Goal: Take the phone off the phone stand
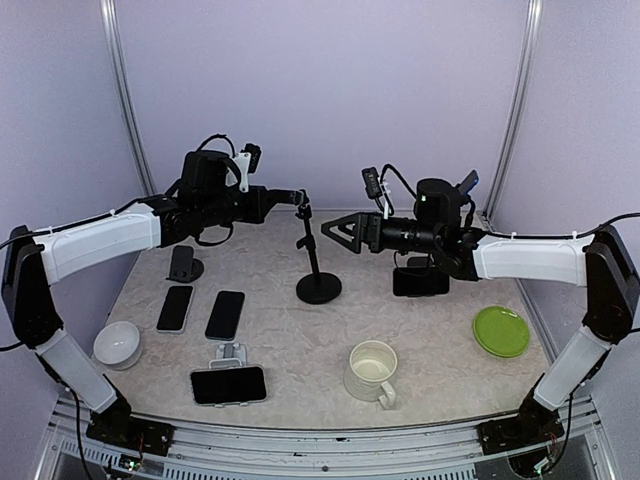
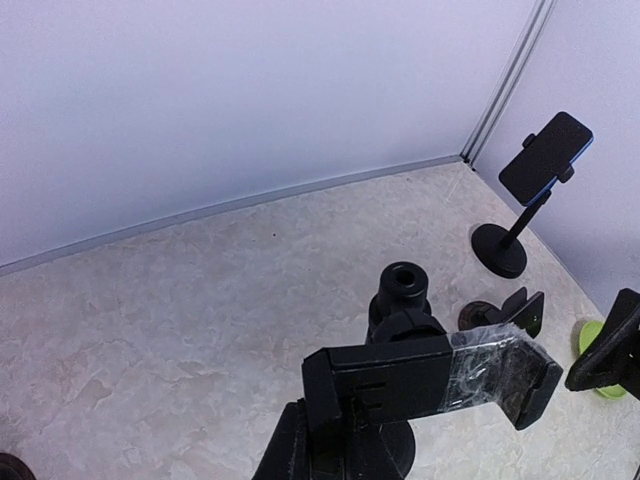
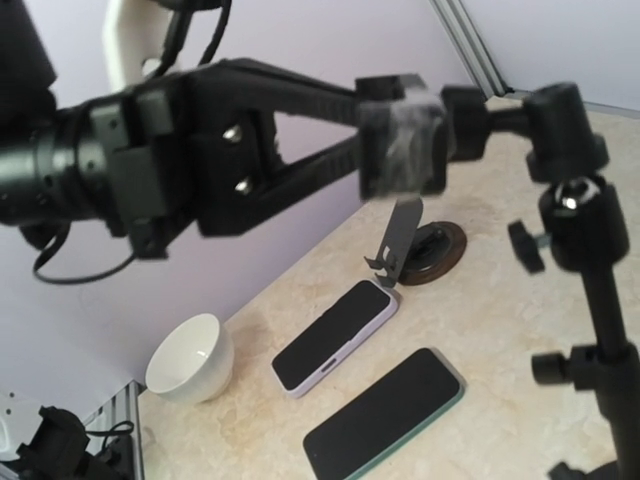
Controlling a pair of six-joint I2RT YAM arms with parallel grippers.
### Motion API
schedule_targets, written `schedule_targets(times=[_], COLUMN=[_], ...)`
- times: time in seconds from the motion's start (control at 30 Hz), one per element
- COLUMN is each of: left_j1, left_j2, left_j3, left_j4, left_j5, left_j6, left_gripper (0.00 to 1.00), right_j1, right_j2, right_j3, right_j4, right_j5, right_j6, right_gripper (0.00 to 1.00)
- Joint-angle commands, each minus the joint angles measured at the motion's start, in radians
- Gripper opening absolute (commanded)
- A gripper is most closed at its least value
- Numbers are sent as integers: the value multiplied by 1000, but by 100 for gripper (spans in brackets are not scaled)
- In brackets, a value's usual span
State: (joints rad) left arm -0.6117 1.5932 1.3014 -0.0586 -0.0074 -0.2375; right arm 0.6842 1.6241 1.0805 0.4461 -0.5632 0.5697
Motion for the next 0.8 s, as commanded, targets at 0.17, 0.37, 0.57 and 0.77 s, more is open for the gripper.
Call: schedule_targets(times=[0.17, 0.37, 0.57, 0.77], left_j1=[70, 121, 158, 176], left_j2=[-19, -60, -104, -132], left_j3=[48, 28, 3, -35], left_j4=[105, 101, 90, 93], left_j5=[-2, -18, -63, -120], left_j6=[39, 61, 114, 159], left_gripper=[0, 0, 0, 0], right_j1=[2, 2, 2, 2], right_j2=[-19, -9, -6, -7], right_j3=[-9, -2, -1, -2], right_j4=[-4, -1, 2, 4], right_j5=[16, 10, 8, 5], right_j6=[-19, -19, -18, -16], right_gripper=[100, 100, 100, 100])
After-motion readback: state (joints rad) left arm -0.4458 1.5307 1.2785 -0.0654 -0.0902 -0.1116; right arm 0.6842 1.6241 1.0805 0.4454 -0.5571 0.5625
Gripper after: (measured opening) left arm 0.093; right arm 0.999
